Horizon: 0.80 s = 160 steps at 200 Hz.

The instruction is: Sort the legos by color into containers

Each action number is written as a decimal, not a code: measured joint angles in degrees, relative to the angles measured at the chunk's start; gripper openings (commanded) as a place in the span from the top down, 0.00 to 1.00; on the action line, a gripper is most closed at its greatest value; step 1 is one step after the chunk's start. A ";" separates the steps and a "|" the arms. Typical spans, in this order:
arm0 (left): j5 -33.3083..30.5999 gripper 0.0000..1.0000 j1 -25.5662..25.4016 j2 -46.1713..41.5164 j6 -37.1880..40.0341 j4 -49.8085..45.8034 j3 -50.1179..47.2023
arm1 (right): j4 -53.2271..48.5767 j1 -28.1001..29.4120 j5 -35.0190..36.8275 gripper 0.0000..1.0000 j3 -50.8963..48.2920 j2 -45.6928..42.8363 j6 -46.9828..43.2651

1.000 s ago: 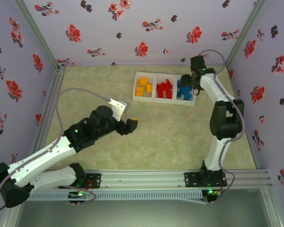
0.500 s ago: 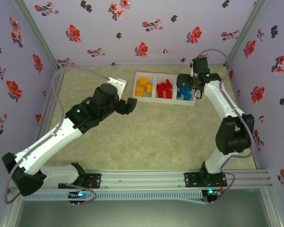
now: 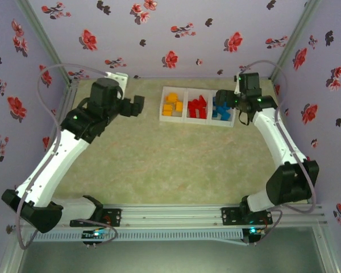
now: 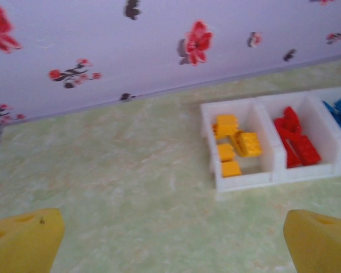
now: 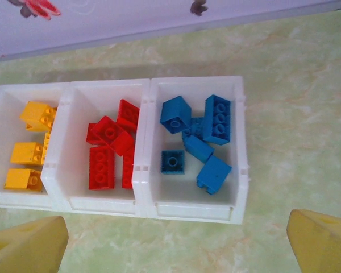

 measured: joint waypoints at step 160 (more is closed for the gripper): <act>9.33 0.00 41.57 0.00 -6.73 51.19 -59.12 | 13.22 -2.38 6.25 0.00 -23.80 -7.78 1.05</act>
